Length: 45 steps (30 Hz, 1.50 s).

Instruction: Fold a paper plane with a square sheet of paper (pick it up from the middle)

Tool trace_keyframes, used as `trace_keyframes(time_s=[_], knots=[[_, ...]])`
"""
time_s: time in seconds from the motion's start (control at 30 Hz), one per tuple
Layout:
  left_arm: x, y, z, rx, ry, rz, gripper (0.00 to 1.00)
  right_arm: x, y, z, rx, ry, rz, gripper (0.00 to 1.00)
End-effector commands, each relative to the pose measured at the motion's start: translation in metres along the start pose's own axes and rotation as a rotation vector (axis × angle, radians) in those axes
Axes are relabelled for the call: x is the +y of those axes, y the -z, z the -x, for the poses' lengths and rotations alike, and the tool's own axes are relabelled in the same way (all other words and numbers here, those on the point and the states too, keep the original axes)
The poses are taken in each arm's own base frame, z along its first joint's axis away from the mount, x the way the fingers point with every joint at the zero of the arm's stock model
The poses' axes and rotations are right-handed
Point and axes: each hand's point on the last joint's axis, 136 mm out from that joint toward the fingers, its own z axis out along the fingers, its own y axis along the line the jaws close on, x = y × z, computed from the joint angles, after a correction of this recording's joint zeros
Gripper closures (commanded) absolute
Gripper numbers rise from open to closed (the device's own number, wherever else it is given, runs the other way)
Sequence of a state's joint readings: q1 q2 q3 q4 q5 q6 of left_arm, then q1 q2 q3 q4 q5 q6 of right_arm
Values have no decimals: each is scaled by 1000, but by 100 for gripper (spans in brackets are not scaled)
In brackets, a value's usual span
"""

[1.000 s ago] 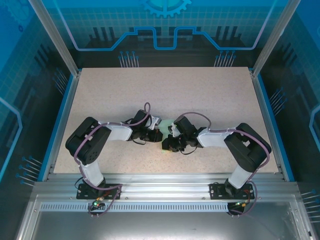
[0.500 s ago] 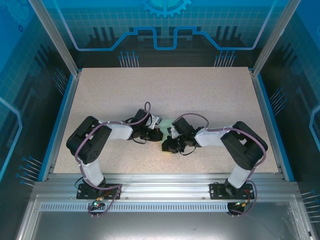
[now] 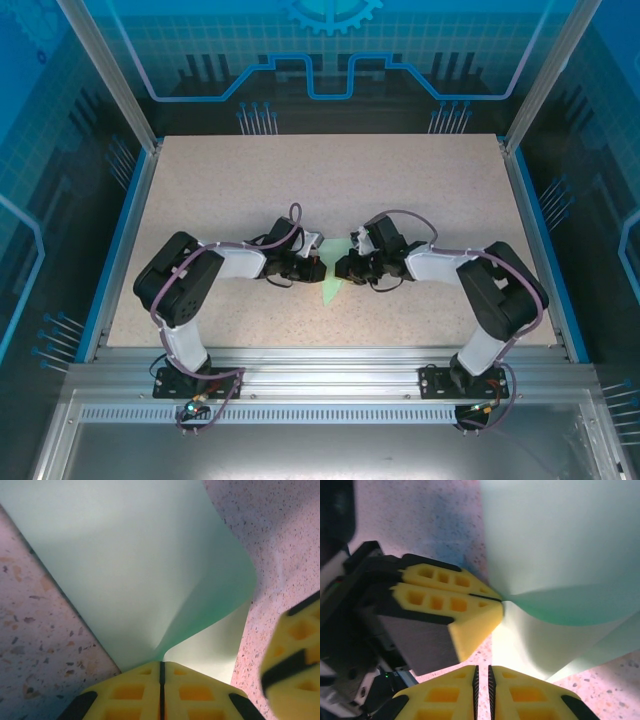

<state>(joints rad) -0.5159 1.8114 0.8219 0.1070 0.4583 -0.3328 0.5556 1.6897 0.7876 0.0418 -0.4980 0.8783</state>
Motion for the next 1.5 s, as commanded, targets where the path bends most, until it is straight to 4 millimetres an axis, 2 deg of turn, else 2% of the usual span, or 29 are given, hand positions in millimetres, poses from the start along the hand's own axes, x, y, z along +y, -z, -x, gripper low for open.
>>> trace_keyframes(time_s=[0.0, 0.33, 0.43, 0.6, 0.73, 0.93, 1.17, 1.27, 1.4, 1.47], knots=[[5, -3, -5, 39, 1, 2, 90, 6, -7, 4, 16, 27, 28, 84], [8, -5, -8, 54, 4, 9, 90, -36, -21, 4, 34, -13, -84, 85], [10, -6, -10, 62, 5, 17, 90, -33, -17, 6, 27, -8, -76, 85], [9, -6, -10, 63, 5, 11, 90, -6, 2, 19, -14, 27, -10, 84], [8, -6, -9, 61, 3, 10, 90, -4, 10, 30, -31, 33, -5, 84], [7, -6, -9, 60, 4, 8, 90, -20, -1, 30, -3, 0, -17, 84], [7, -7, -8, 63, 9, 3, 90, -53, -12, 26, 4, -44, -96, 85], [8, -7, -9, 66, 10, 4, 90, -47, -9, 28, 2, -43, -77, 85], [8, -7, -10, 67, 11, 6, 90, -25, 6, 40, -32, -17, -19, 84], [9, -7, -10, 69, 14, 6, 90, -21, 14, 46, -54, -14, -7, 84]])
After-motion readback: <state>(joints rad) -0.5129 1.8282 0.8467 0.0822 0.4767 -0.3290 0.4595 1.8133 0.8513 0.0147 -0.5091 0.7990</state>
